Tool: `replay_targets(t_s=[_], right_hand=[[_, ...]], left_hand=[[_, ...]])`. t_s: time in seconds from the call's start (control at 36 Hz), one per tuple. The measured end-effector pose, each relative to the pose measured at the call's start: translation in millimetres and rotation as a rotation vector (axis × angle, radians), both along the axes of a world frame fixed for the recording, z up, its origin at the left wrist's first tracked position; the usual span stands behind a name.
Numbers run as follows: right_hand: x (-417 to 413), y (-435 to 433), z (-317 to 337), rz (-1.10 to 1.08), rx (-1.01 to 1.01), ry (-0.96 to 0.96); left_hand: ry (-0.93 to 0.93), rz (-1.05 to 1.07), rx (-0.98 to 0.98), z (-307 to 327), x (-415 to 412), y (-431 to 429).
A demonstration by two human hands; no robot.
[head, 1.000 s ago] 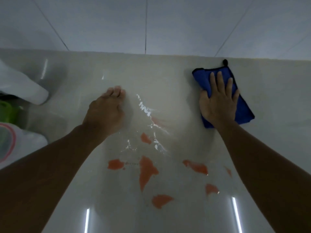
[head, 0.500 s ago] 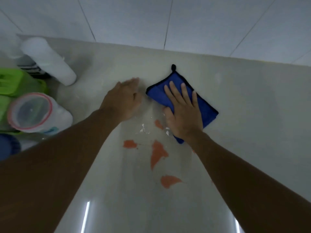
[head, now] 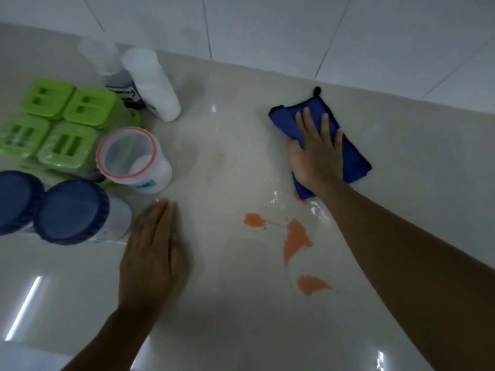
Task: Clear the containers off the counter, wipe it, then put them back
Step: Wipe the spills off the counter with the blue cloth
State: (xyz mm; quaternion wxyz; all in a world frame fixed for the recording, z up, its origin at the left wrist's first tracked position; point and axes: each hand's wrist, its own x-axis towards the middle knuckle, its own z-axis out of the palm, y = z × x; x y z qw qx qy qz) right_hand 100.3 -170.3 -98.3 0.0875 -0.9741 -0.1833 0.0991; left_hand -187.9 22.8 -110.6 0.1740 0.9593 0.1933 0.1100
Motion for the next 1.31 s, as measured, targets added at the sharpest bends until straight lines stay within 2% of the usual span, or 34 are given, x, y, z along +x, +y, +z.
replay_targets(t_s=[0.31,0.53,0.58,0.69,0.78,0.83,0.94,1.14,1.22,1.31], right_hand=[[-25.1,71.2,4.3,0.487,0.071,0.083],[-88.1,25.6,9.7,0.862,0.141,0.153],[-93.6,3.8,7.4,0.832,0.175,0.169],[-72.3,-10.2,4.3,0.505,0.224,0.139],[-41.9,7.2,10.6,0.263,0.169,0.124],[-29.5,24.7,11.6,0.193,0.101,0.122],[-34.7,50.6,10.9,0.269,0.064,0.124],[-104.1,38.9,10.5,0.648,0.212,0.194],[-125.9,7.1,10.3,0.620,0.335,0.224],[-123.0,-31.4,8.5,0.437,0.453,0.233]], left_hand=[[-0.061,0.047,0.035,-6.8,6.7,-3.7],[-0.036,0.008,0.073,-10.8,3.3,-0.2],[-0.026,-0.008,0.087,-12.5,2.6,1.7],[-0.022,-0.023,0.094,-15.1,2.0,4.4],[-0.029,-0.014,0.083,-14.7,3.5,3.8],[-0.035,-0.016,0.076,-14.3,3.5,3.3],[-0.032,-0.022,0.062,-14.2,3.5,3.2],[0.049,-0.026,0.047,-12.7,3.2,4.8],[0.089,-0.023,0.066,-11.0,3.5,3.9],[0.111,-0.033,0.101,-8.9,3.6,2.9]])
